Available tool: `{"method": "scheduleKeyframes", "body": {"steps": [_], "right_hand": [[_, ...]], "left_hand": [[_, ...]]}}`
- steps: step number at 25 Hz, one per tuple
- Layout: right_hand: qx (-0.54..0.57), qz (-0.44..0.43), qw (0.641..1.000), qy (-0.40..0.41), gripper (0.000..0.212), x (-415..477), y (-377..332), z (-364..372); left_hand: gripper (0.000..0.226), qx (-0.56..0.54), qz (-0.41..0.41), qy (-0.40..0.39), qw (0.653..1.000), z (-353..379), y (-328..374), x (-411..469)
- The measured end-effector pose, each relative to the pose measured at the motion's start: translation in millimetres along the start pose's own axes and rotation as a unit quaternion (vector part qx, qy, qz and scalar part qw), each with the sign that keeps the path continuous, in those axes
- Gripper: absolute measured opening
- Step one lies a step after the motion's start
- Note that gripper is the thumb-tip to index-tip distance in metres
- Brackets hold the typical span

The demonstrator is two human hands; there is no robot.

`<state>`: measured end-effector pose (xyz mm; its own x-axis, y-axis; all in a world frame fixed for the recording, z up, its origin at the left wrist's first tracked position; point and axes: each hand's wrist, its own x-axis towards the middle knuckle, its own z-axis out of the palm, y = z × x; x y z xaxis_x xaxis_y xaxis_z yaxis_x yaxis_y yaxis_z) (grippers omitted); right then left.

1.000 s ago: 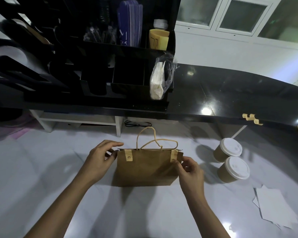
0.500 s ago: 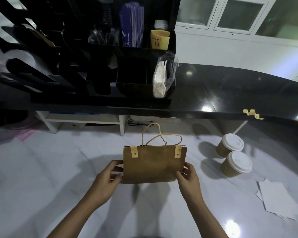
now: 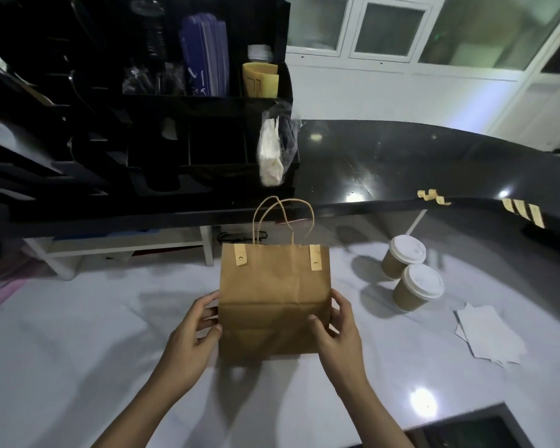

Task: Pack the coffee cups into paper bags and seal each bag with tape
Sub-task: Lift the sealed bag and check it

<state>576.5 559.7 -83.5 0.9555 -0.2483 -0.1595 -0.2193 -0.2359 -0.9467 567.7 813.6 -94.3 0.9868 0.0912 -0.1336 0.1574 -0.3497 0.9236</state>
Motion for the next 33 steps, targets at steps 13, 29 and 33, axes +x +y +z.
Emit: {"method": "scheduleKeyframes", "body": {"steps": [13, 29, 33], "right_hand": [[0.055, -0.016, 0.992, 0.114, 0.059, -44, -7, -53], [0.124, 0.003, 0.949, 0.289, 0.058, -195, 43, -219], [0.155, 0.001, 0.928, 0.338, 0.057, -244, 59, -258]], "left_hand": [[0.060, -0.028, 0.055, -0.070, 0.996, 32, 49, -13], [0.062, 0.022, 0.142, -0.225, 0.964, 166, 135, -134], [0.065, 0.031, 0.171, -0.266, 0.948, 202, 153, -180]]}}
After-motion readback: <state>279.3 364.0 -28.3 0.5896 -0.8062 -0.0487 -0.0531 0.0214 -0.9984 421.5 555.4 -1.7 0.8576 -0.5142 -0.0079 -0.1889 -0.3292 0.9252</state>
